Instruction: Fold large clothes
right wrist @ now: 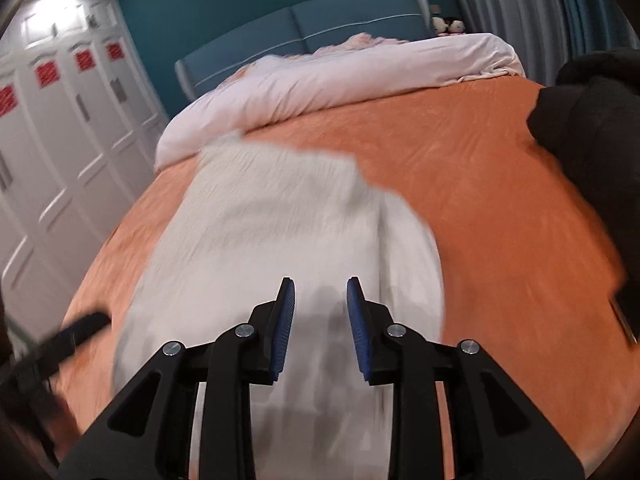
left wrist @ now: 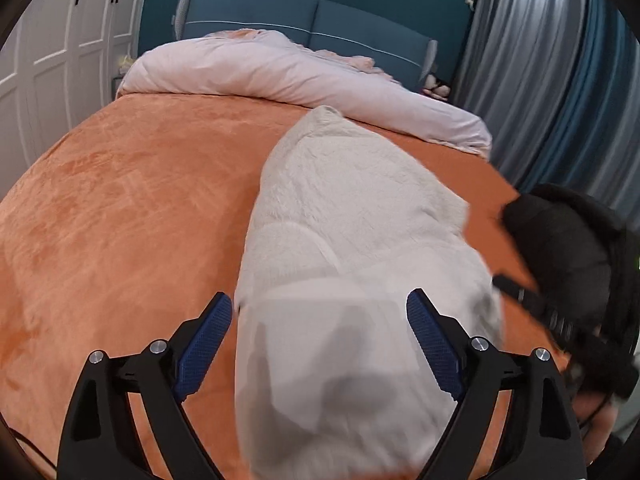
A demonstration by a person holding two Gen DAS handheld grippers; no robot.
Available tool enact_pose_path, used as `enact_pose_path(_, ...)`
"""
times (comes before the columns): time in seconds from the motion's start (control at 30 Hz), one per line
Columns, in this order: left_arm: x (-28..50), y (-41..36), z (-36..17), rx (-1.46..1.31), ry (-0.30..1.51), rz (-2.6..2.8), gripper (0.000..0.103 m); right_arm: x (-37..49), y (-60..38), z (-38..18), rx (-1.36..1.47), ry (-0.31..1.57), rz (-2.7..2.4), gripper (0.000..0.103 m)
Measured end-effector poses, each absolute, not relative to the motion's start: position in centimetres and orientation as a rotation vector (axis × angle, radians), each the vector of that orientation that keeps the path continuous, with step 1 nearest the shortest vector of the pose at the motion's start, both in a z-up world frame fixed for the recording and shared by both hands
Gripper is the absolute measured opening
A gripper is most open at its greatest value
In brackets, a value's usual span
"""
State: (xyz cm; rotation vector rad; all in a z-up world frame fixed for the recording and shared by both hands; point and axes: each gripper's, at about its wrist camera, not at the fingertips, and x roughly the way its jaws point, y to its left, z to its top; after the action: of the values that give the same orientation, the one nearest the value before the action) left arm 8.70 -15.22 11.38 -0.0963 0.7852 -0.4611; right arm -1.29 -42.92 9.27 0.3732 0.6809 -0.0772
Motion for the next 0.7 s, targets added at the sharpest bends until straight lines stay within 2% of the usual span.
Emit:
enact_pose_path(0.13, 5.8, -14.8, 9.8, -0.04, 0.866, -0.513, 0.085, -4.6, -40.9, 5.7, 0.415, 0.83, -0.022, 0.027)
enact_pose_path(0.23, 5.6, -14.8, 6.0, 0.05, 0.957, -0.454, 0.081, -4.9, -40.2, 1.8, 0.392, 0.925, -0.061, 0.021)
enact_pose_path(0.33, 6.2, -13.7, 4.1, -0.027, 1.014, -0.427, 0.081, -4.5, -40.1, 2.6, 0.394, 0.942, -0.067, 0.021)
enact_pose_path(0.47, 5.8, -13.2, 6.8, -0.036, 0.949, -0.44, 0.078, -5.5, -41.0, 6.6, 0.435, 0.797, -0.029, 0.026)
enact_pose_path(0.5, 5.5, -13.1, 7.7, -0.039, 0.921, -0.452, 0.078, -5.6, -41.5, 7.7, 0.454, 0.751, -0.028, 0.029)
enact_pose_path(0.57, 5.4, -12.4, 10.2, -0.077, 0.867, -0.478, 0.078, -5.1, -42.9, 9.4, 0.498, 0.675, -0.039, 0.046)
enact_pose_path(0.63, 5.6, -12.0, 11.7, -0.134, 0.836, -0.484, 0.08, -3.6, -44.1, 9.6, 0.525, 0.665, -0.052, 0.056)
enact_pose_path(0.7, 7.2, -11.9, 12.7, -0.182, 0.826, -0.474, 0.08, -1.1, -44.7, 8.1, 0.535, 0.725, -0.059, 0.057)
